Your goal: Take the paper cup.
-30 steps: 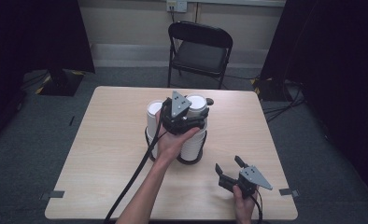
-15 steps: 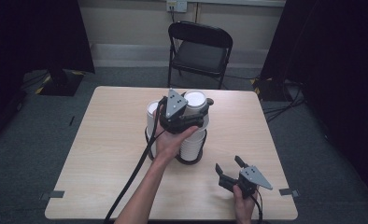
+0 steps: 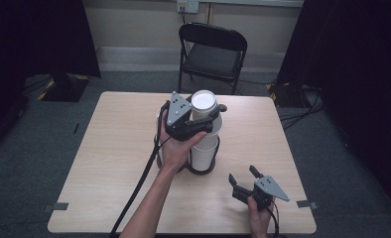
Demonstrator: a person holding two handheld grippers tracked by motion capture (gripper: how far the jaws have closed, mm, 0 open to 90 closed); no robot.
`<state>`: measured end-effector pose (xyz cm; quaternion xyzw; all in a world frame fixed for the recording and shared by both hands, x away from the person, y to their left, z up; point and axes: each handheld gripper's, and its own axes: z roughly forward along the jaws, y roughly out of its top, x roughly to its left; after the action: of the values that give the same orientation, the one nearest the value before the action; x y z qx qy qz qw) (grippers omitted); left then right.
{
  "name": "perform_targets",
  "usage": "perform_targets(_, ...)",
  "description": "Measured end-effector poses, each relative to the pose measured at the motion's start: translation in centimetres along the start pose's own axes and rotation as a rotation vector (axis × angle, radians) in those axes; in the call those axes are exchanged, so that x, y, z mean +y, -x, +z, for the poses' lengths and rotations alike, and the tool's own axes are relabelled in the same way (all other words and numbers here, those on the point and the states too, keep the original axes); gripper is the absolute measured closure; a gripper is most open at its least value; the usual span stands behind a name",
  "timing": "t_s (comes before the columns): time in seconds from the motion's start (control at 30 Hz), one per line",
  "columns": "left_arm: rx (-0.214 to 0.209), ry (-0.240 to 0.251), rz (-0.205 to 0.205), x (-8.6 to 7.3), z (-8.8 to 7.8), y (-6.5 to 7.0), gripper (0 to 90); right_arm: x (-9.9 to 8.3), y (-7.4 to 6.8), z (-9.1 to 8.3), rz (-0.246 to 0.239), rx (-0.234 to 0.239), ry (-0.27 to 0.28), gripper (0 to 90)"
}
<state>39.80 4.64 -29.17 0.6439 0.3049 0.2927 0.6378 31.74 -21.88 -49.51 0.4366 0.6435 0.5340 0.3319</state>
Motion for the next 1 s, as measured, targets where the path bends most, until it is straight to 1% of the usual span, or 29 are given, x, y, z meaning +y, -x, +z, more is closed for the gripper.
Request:
perform_targets(0.1,-0.001,0.006,0.001,0.2,-0.2,-0.1,23.2,0.0,0.0,0.0,-0.001,0.0,-0.001,16.0)
perform_targets(0.13,0.002,0.022,-0.004,0.3,-0.6,0.0,23.2,0.0,0.0,0.0,-0.001,-0.001,-0.001,16.0)
perform_targets(0.2,0.018,0.044,-0.001,0.3,-1.0,0.3,23.2,0.0,0.0,0.0,0.0,-0.001,-0.001,16.0)
perform_targets(0.27,0.008,0.051,-0.002,0.4,-1.1,0.4,23.2,0.0,0.0,0.0,0.0,-0.002,-0.002,16.0)
perform_targets(0.47,0.004,0.066,-0.014,0.7,-2.0,0.1,23.2,0.0,0.0,0.0,0.0,-0.001,-0.002,16.0)
perform_targets(0.57,0.001,0.08,-0.029,0.9,-2.4,0.0,23.2,0.0,0.0,0.0,-0.002,-0.002,-0.001,16.0)
perform_targets(0.63,-0.006,0.083,-0.033,0.9,-2.5,0.0,23.2,0.0,0.0,0.0,-0.003,-0.002,-0.001,16.0)
perform_targets(0.77,-0.018,0.088,-0.028,1.0,-2.7,0.3,23.2,0.0,0.0,0.0,-0.001,-0.002,-0.003,16.0)
perform_targets(0.8,-0.02,0.093,-0.034,1.1,-2.9,0.3,23.2,0.0,0.0,0.0,-0.001,-0.003,-0.001,16.0)
perform_targets(0.87,-0.024,0.091,-0.036,1.2,-3.2,0.2,23.2,0.0,0.0,0.0,0.002,-0.002,-0.002,16.0)
perform_targets(0.9,-0.031,0.092,-0.043,1.2,-3.3,0.1,23.2,0.0,0.0,0.0,0.002,-0.002,-0.003,16.0)
perform_targets(1.0,-0.031,0.085,-0.041,1.0,-3.5,0.0,23.3,0.0,0.0,0.0,0.0,-0.003,-0.003,16.0)
